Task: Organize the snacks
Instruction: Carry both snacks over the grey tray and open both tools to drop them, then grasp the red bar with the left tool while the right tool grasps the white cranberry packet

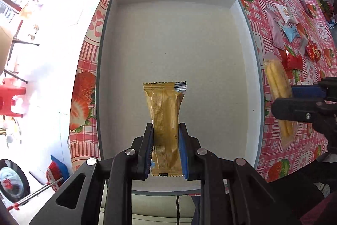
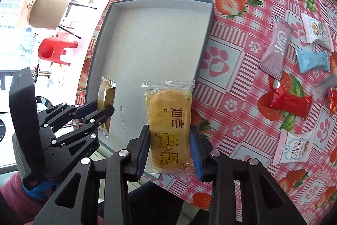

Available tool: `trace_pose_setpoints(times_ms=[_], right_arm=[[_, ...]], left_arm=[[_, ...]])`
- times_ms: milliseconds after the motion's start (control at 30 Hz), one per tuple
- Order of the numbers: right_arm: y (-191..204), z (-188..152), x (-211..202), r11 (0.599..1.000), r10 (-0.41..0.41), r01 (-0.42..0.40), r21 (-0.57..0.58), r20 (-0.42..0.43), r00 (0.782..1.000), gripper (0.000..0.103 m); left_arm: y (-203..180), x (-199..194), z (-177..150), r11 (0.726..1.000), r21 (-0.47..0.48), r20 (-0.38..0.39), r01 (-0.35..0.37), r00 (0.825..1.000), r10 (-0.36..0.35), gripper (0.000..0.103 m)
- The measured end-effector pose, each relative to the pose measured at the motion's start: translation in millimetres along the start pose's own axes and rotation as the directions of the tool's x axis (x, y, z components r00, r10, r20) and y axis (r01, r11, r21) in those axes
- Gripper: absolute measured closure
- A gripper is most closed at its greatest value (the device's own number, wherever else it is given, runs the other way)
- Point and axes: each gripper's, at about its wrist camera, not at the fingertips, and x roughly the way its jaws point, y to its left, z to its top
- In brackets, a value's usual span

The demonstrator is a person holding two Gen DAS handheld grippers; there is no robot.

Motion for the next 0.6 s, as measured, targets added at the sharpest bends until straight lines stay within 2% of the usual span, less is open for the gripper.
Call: trace_pose_setpoints(times_ms=[267,333,367,400,433,467,500,600], right_arm=[[19.1,9.8,24.6,1.0,0.029,-0.03,-0.009,-0.054,0.998,0.066],[19.3,11.1,29.9,1.0,0.027,-0.027,0.002,-0.063,0.998,0.065],[18.2,11.9,32.1,0.999,0.03,-0.029,0.014,-0.071,0.997,0.064],[15.7,11.8,33.3,0.999,0.033,-0.031,0.029,-0.077,0.997,0.05],[12.5,11.3,33.1,0.999,0.031,-0.028,0.043,-0.076,0.997,0.029],[8.7,10.9,31.5,0.998,0.023,-0.019,0.057,-0.07,0.997,0.021],[4.0,10.2,28.6,0.997,0.014,-0.01,0.071,-0.059,0.998,0.014],[-17.8,6.9,20.4,0.99,-0.015,0.021,0.14,-0.043,0.999,0.013]], left_arm=[[10.6,11.6,-9.0,0.999,-0.008,-0.02,-0.037,0.999,0.037,0.078],[8.5,12.9,-9.9,0.998,0.011,-0.021,-0.061,0.998,0.061,0.072],[7.1,14.2,-9.8,0.998,0.019,-0.025,-0.067,0.997,0.067,0.061],[6.4,14.5,-10.1,0.997,0.023,-0.027,-0.073,0.997,0.074,0.045],[6.0,14.0,-10.1,0.997,0.026,-0.024,-0.078,0.997,0.079,0.04],[4.4,12.3,-9.4,0.996,0.029,-0.017,-0.08,0.997,0.081,0.035],[1.9,10.7,-7.9,0.996,0.033,-0.012,-0.081,0.997,0.082,0.034],[-2.7,5.0,-1.5,0.996,0.05,0.0,-0.078,0.997,0.078,0.032]])
